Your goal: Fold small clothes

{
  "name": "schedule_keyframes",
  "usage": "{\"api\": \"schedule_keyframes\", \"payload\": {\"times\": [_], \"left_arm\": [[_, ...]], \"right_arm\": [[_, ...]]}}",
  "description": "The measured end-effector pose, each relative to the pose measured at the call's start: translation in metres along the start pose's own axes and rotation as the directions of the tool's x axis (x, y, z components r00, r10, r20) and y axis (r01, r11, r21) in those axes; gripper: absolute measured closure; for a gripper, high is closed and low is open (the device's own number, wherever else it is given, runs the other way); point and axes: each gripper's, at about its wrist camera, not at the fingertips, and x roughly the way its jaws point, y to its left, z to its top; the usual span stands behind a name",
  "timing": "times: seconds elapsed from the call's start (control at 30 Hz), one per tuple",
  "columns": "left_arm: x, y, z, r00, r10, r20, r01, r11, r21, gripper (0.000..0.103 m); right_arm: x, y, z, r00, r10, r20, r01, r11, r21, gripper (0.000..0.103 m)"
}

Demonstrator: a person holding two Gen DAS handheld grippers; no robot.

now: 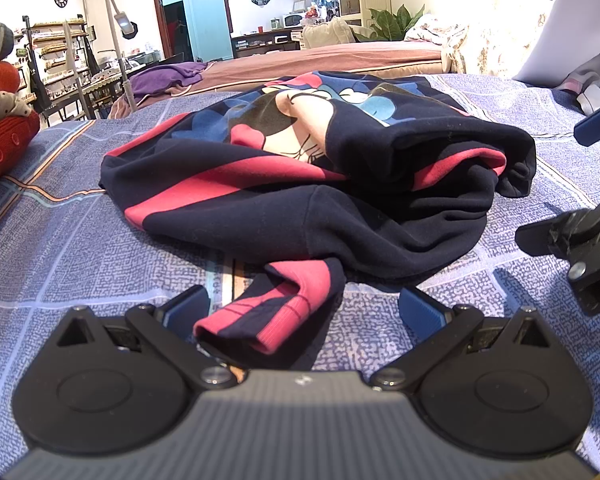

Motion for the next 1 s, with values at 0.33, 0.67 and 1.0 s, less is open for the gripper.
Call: {"api": "schedule_keyframes", "payload": {"times": [0.33,0.67,1.0], "left_arm": [[-0.001,-0.004,0.0,1.0,0.021,-0.001,-0.021,0.999,0.03,0.0],[0.0,0.001,0.013,0.997,-0.013,-0.077,0.02,0.996,0.085,0.0],[-0.029,0.014,0.044,0.973,0.173,-0.154,-0.143,0.971,0.191,0.0]], "right_arm": [[0.0,-0.002,-0.002,1.0,0.011,-0.016,-0.011,1.0,0.013,0.0],[-0.003,0.0,0.003,1.0,0.013,-0.01,-0.013,1.0,0.006,0.0],[-0.018,-0.004,0.015,1.0,-0.005,0.021,0.005,1.0,0.013,0.0]]}}
